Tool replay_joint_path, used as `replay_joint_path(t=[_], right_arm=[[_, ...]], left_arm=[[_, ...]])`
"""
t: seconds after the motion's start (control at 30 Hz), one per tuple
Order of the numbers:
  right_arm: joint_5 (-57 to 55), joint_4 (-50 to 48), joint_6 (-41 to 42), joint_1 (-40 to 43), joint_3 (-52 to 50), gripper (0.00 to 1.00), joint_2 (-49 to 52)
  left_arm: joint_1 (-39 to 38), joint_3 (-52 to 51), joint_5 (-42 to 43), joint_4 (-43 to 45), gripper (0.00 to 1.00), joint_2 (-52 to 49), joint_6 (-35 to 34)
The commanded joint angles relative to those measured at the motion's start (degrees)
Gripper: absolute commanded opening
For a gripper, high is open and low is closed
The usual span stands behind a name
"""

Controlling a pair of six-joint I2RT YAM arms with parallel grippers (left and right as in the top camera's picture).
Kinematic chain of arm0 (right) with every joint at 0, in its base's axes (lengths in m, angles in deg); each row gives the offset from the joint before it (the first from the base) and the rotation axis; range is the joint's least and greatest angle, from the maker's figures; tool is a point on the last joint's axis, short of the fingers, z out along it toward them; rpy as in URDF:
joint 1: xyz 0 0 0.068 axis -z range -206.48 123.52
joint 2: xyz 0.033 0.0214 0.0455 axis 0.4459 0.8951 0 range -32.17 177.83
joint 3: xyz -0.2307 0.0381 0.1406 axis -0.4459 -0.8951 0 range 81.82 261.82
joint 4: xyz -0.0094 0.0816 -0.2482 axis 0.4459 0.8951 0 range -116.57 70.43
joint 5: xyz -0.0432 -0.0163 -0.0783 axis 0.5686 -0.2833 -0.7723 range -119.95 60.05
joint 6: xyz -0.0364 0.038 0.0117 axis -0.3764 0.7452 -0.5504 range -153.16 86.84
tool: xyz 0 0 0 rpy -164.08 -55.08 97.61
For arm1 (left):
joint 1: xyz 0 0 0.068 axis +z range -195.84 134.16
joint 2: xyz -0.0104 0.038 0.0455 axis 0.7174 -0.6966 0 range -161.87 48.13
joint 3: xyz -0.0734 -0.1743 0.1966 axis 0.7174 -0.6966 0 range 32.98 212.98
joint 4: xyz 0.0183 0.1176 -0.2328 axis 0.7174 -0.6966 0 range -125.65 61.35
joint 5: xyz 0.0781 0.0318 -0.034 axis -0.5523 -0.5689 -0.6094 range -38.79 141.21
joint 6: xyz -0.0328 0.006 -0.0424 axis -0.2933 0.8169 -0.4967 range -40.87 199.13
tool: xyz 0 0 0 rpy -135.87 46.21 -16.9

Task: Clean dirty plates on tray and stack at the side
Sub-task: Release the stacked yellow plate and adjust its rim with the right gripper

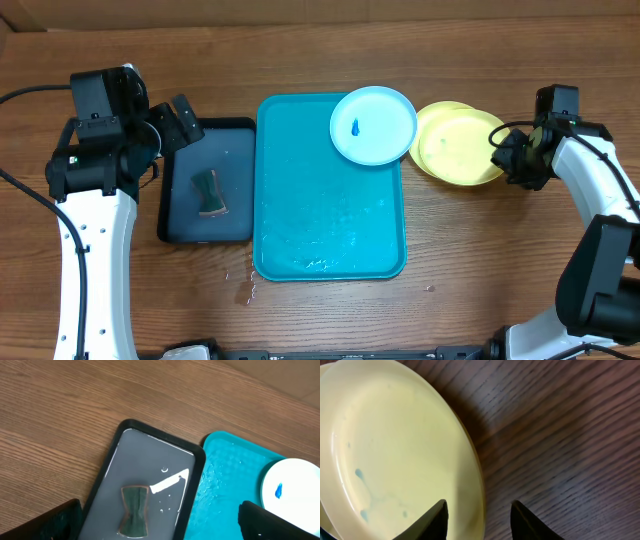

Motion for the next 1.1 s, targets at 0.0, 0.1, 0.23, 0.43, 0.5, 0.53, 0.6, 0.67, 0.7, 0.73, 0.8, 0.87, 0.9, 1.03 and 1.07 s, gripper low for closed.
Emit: replay_joint_path(t=[0.0,0.1,0.23,0.43,0.5,0.53,0.6,0.67,0.7,0.73,0.8,0.87,0.9,1.03,1.07], right_arm=[[0.15,0.35,-0.2,-0.17,-0.35,0.45,-0.79],[3.8,0.37,-3.13,-0.17,-0.35,0.46,-0.79],[10.86,-0.35,-8.87,-0.17,-0.35,0.54,-0.79],[13.22,-1.09,-10.75,-0.17,-0.35,0.59,-0.79],[13.2,-1.11,-10.78,-0.17,-0.35,0.6,-0.79],[13.2,-1.22,-10.78,-0.17,-0.35,0.61,-0.79],[13.2,-1.29,-10.75,-0.17,-0.35,0.62,-0.79],[13.2,-1.29,-10.78,-0.17,-0.35,0.64,-0.79],[13.2,-1.33,-10.78,-0.17,-0.35,0.65,-0.79],[13.2,-1.46,-10.78,-0.17,-0.35,0.66,-0.79],[13.2,-1.7,-10.75,-0.17,-0.35,0.66,-0.79],[13.2,-2.05,-10.75,-0.17,-0.35,0.66,-0.79],[13.18,-2.16,-10.75,-0.17,-0.35,0.66,-0.79],[13.18,-2.34,-10.73,-0.17,-0.35,0.68,-0.79],[13.18,-2.34,-10.73,-0.17,-0.35,0.69,-0.79]], left_arm=[[-0.04,0.2,0.46,0.09,1.0,-0.31,-0.52],[-0.04,0.2,0.46,0.09,1.0,-0.31,-0.52],[-0.04,0.2,0.46,0.09,1.0,-0.31,-0.52],[-0.04,0.2,0.46,0.09,1.0,-0.31,-0.52],[-0.04,0.2,0.44,0.11,1.0,-0.31,-0.52],[-0.04,0.2,0.46,0.11,1.0,-0.31,-0.52],[-0.04,0.2,0.46,0.09,1.0,-0.31,-0.52],[-0.04,0.2,0.46,0.09,1.0,-0.31,-0.52],[-0.04,0.2,0.46,0.09,1.0,-0.31,-0.52],[-0.04,0.2,0.46,0.09,1.0,-0.31,-0.52],[-0.04,0.2,0.46,0.09,1.0,-0.31,-0.52],[-0.04,0.2,0.46,0.09,1.0,-0.31,-0.52],[-0.04,0.2,0.46,0.09,1.0,-0.31,-0.52],[-0.04,0.2,0.46,0.09,1.0,-0.31,-0.52],[-0.04,0.2,0.46,0.09,1.0,-0.31,-0.52]])
